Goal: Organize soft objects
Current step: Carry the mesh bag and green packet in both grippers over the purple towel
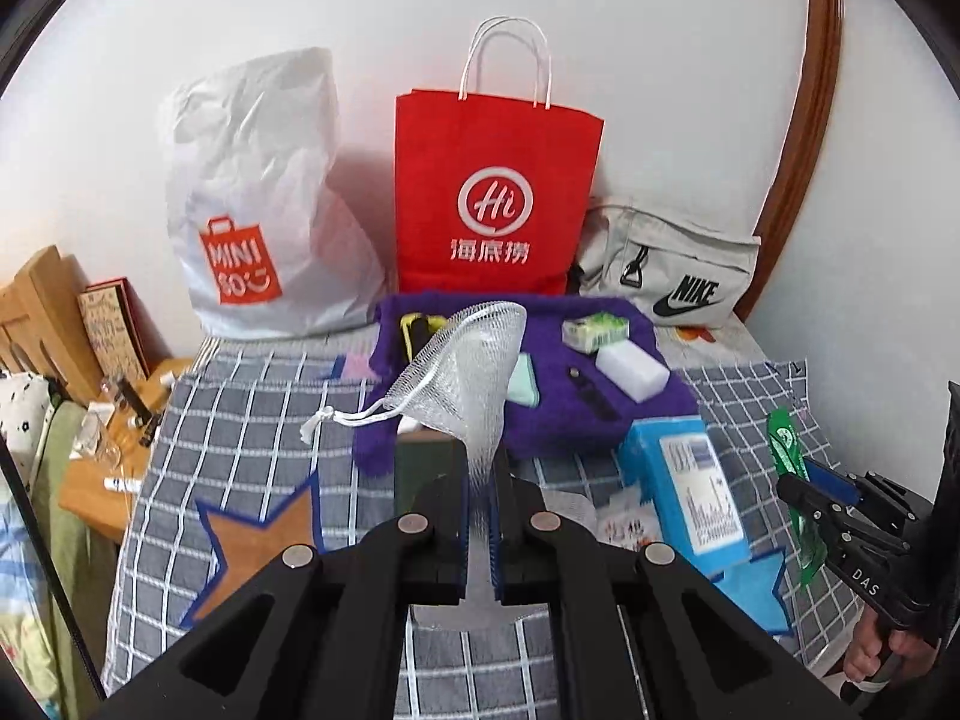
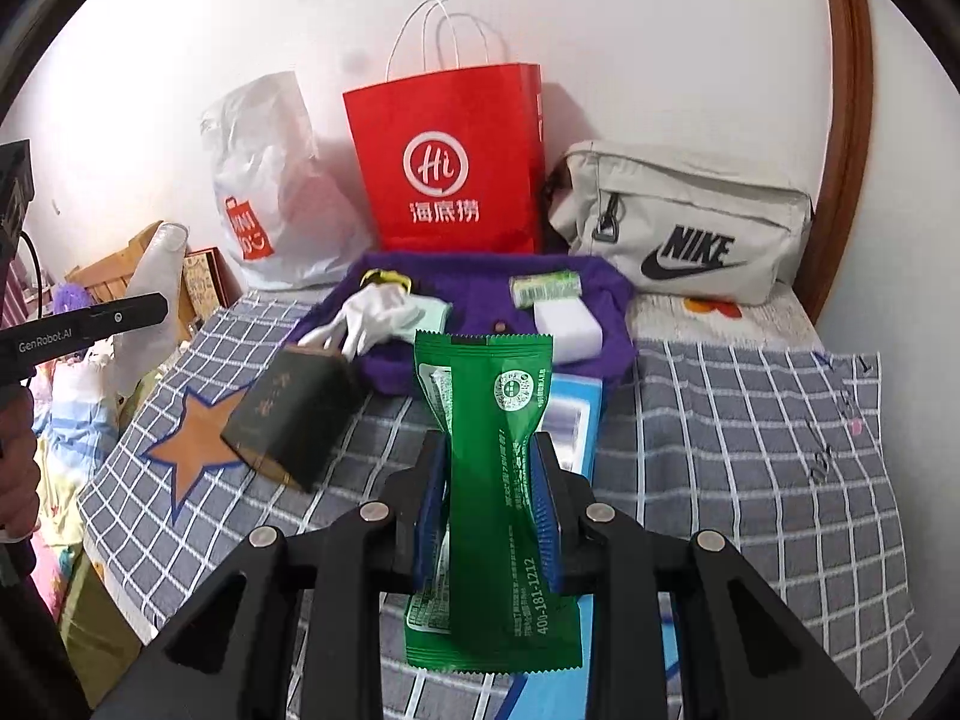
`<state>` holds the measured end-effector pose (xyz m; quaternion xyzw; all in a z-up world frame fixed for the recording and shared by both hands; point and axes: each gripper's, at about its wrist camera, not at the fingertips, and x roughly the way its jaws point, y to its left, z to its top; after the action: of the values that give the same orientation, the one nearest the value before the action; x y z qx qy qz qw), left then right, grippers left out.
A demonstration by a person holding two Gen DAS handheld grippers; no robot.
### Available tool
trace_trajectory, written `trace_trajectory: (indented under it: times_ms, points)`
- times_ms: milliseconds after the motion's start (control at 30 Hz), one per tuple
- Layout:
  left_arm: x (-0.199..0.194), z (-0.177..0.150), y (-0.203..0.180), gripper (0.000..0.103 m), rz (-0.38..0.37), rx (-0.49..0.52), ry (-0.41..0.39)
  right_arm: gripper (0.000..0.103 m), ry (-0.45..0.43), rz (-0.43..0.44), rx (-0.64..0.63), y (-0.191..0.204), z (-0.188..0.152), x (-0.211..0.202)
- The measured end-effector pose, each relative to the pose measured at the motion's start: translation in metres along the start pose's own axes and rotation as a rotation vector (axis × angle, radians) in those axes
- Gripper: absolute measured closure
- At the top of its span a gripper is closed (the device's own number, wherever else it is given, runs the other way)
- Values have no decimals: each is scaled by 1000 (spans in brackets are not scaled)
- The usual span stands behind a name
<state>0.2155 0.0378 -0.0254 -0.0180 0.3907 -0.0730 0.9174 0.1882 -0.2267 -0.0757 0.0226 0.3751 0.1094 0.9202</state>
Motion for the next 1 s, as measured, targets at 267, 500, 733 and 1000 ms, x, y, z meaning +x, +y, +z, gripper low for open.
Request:
trace_trajectory:
  times_ms: [267, 500, 733, 1000]
  points:
    - [19, 27, 4, 97, 4, 1, -9, 75, -9, 11, -7, -7, 32, 26]
    - [59, 39, 21, 97, -36, -70, 38, 75, 16, 47, 0, -17, 50, 58]
    - [104, 52, 30, 97, -75, -108, 88, 75, 39, 67, -3, -29, 69, 94]
    - [154, 68, 30, 97, -120, -118, 144, 75, 84, 97, -12, -38, 92, 142]
